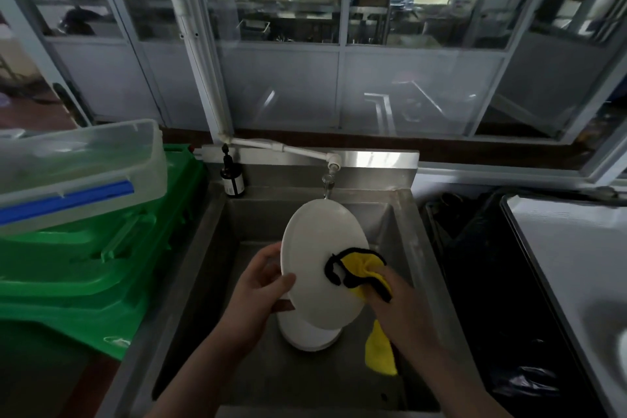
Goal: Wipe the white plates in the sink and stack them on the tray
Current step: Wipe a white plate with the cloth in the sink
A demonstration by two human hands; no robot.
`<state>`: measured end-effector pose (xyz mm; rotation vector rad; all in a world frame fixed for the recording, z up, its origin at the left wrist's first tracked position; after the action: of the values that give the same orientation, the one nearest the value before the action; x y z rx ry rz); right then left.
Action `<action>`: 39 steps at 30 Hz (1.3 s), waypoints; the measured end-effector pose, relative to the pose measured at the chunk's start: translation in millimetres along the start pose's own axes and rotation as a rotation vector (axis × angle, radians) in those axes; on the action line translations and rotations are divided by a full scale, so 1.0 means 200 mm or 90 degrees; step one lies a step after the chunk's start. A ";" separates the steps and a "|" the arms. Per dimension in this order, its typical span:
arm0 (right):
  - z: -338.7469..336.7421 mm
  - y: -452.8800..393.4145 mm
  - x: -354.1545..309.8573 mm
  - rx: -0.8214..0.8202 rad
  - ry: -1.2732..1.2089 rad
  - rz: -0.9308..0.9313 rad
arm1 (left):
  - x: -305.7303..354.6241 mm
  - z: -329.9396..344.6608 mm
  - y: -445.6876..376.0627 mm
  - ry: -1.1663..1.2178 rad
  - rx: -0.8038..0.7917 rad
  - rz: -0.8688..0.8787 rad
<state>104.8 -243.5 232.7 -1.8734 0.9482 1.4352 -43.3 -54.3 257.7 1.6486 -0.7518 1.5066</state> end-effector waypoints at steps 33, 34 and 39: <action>0.26 -0.34 -0.33 0.002 0.062 -0.185 | 0.02 0.03 -0.05 -0.057 -0.077 -0.018; 0.27 -0.32 -0.36 -0.008 0.060 -0.222 | 0.01 0.03 -0.05 -0.050 -0.075 -0.025; 0.39 -0.21 -0.42 -0.134 0.081 -0.311 | -0.03 -0.01 -0.07 -0.024 -0.052 -0.052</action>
<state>83.3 -142.6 295.7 -2.1794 0.3563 1.1598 -33.7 -45.7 248.8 1.6307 -0.7482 1.3740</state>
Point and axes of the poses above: each hand's wrist, its own y-axis away from the middle knuckle, its own z-axis out of the palm, x = y × z, the point moved 6 cm from there along -y, towards the middle knuckle, and after that the axes turned 11 degrees about -y, right-handed, at the moved point
